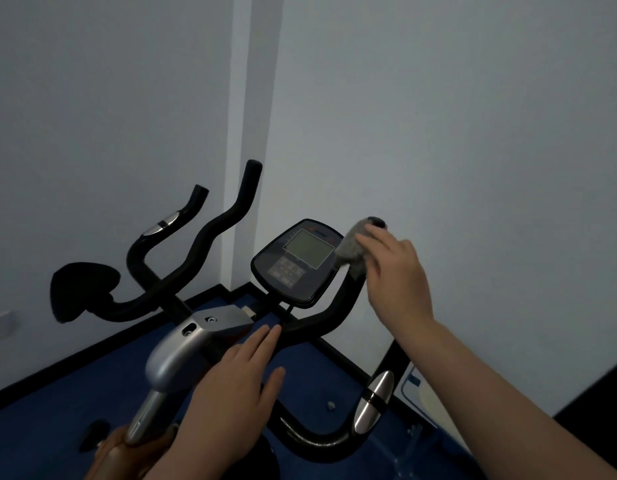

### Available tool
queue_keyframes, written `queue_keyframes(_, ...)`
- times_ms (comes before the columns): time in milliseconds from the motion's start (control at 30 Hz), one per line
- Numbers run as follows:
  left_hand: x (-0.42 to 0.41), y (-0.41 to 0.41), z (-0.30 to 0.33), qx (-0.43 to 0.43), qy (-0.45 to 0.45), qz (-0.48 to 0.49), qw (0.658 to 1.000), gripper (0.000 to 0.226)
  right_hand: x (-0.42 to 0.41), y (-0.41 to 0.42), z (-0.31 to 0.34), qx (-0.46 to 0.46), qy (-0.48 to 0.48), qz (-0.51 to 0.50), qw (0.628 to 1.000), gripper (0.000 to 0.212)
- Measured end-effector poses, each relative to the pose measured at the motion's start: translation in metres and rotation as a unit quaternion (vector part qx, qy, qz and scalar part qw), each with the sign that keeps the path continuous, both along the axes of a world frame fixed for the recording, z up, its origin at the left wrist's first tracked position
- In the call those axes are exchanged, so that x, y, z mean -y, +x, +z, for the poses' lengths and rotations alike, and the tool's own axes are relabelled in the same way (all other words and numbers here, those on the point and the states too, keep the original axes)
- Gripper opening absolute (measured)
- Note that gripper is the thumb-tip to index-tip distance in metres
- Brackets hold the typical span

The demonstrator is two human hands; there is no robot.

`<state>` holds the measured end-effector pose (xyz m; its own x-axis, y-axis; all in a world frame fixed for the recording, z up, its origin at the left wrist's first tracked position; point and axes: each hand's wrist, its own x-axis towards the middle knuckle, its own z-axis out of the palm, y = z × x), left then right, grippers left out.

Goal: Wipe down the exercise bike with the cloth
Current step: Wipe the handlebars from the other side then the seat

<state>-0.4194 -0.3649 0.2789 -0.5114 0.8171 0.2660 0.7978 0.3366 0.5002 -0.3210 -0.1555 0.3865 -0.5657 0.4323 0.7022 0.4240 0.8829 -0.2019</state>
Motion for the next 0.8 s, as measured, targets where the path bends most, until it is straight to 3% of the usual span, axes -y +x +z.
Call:
queue_keyframes(133,0.0,0.001,0.0,-0.008,0.0,0.008,1.0,0.061,-0.002,-0.004,0.008,-0.051,0.015,-0.024,0.998,0.03)
queue_keyframes(333,0.001,0.002,0.0,0.002,-0.003,0.004,1.0,0.061,0.018,-0.01,-0.044,0.088,-0.062,-0.059,0.992,0.028)
queue_keyframes(433,0.001,0.001,0.001,0.004,-0.005,0.004,1.0,0.062,0.018,-0.012,-0.034,0.038,-0.085,-0.02,0.995,0.026)
queue_keyframes(533,0.0,0.002,0.003,0.007,-0.011,0.003,1.0,0.062,0.006,-0.018,0.001,-0.024,0.001,-0.027,0.999,0.028)
queue_keyframes(633,-0.001,0.001,0.004,0.009,-0.011,0.002,1.0,0.062,0.001,-0.02,0.01,0.042,0.025,-0.075,0.996,0.034)
queue_keyframes(800,0.0,0.001,0.004,0.009,-0.004,-0.001,1.0,0.062,0.031,-0.013,-0.05,0.15,-0.052,-0.075,0.984,0.031)
